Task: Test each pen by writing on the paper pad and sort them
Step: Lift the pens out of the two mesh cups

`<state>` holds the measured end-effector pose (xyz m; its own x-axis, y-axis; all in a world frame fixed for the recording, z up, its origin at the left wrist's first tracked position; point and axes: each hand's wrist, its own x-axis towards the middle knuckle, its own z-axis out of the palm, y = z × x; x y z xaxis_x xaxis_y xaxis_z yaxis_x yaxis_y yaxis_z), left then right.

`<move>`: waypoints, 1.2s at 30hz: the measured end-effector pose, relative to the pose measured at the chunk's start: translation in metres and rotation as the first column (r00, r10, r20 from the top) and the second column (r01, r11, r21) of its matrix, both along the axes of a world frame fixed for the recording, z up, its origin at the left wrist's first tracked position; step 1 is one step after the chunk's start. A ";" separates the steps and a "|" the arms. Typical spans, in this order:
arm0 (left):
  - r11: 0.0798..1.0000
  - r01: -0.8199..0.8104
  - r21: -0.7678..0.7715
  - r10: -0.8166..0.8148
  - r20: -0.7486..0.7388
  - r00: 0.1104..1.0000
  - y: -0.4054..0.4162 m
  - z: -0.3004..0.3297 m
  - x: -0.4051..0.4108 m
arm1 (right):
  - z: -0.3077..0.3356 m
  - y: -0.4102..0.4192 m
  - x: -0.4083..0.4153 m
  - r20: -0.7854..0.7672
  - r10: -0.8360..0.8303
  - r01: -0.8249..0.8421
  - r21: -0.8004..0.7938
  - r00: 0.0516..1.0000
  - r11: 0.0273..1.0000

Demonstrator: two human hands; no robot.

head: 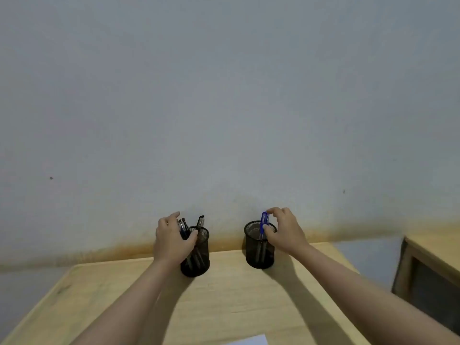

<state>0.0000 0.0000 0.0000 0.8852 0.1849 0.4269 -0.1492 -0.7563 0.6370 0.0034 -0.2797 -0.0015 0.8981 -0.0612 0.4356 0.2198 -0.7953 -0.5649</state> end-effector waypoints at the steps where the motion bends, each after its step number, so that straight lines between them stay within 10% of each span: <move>1: 0.999 -0.007 -0.031 0.006 -0.012 1.000 0.001 -0.001 0.003 | 0.000 0.000 0.003 -0.007 -0.007 0.007 0.005 1.000 1.000; 26: 0.994 -0.099 -0.049 0.095 -0.078 0.992 -0.032 0.004 0.057 | -0.015 0.023 0.057 0.066 -0.108 0.096 0.161 0.992 0.982; 36: 0.943 0.258 -0.211 -0.267 -0.012 0.964 -0.021 -0.004 0.059 | -0.002 0.035 0.047 0.016 0.041 -0.044 0.280 0.999 0.959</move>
